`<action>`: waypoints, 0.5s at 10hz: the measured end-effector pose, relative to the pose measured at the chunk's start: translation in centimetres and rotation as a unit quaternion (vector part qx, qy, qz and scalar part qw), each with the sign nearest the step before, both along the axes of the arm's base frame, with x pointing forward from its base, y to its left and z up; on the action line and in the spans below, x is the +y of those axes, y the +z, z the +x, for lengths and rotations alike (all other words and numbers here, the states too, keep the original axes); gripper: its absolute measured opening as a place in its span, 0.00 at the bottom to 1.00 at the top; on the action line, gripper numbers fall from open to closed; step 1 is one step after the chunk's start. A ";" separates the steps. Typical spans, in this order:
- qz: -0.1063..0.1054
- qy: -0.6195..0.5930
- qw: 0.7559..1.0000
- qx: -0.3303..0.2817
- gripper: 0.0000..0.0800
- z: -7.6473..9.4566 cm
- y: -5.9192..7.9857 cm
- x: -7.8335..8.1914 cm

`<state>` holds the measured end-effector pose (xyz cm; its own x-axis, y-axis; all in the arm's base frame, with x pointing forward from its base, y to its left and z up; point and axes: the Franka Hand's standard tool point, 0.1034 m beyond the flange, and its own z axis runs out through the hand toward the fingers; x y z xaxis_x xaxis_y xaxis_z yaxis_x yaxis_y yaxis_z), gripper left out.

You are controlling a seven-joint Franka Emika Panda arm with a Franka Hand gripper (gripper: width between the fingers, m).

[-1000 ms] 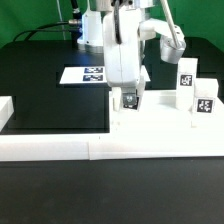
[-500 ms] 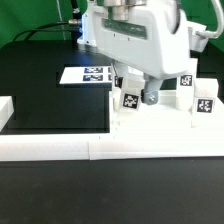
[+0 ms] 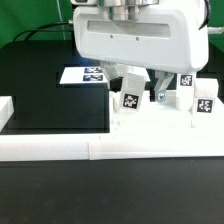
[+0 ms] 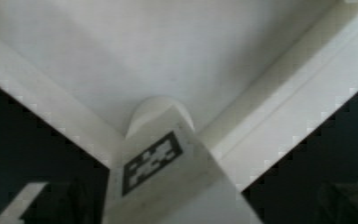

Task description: Assemble square table

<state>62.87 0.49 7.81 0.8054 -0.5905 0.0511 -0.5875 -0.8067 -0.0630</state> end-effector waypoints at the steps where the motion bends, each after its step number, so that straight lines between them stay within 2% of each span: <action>1: -0.009 0.052 0.999 -0.003 0.81 0.0 -0.1 -0.3; 2: -0.009 0.052 0.999 -0.003 0.81 0.0 -0.1 -0.2; 3: -0.009 0.050 0.999 -0.003 0.67 0.0 -0.1 -0.2; 4: -0.008 0.036 0.999 -0.002 0.46 0.0 -0.1 -0.2; 5: -0.007 0.031 0.999 -0.002 0.46 0.0 -0.1 -0.3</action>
Offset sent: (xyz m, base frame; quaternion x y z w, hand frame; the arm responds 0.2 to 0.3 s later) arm 0.0000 0.0000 0.0000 0.0000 0.0000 0.0650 0.9979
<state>62.89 0.22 7.75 0.8404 -0.5383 0.0632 -0.5358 -0.8427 -0.0532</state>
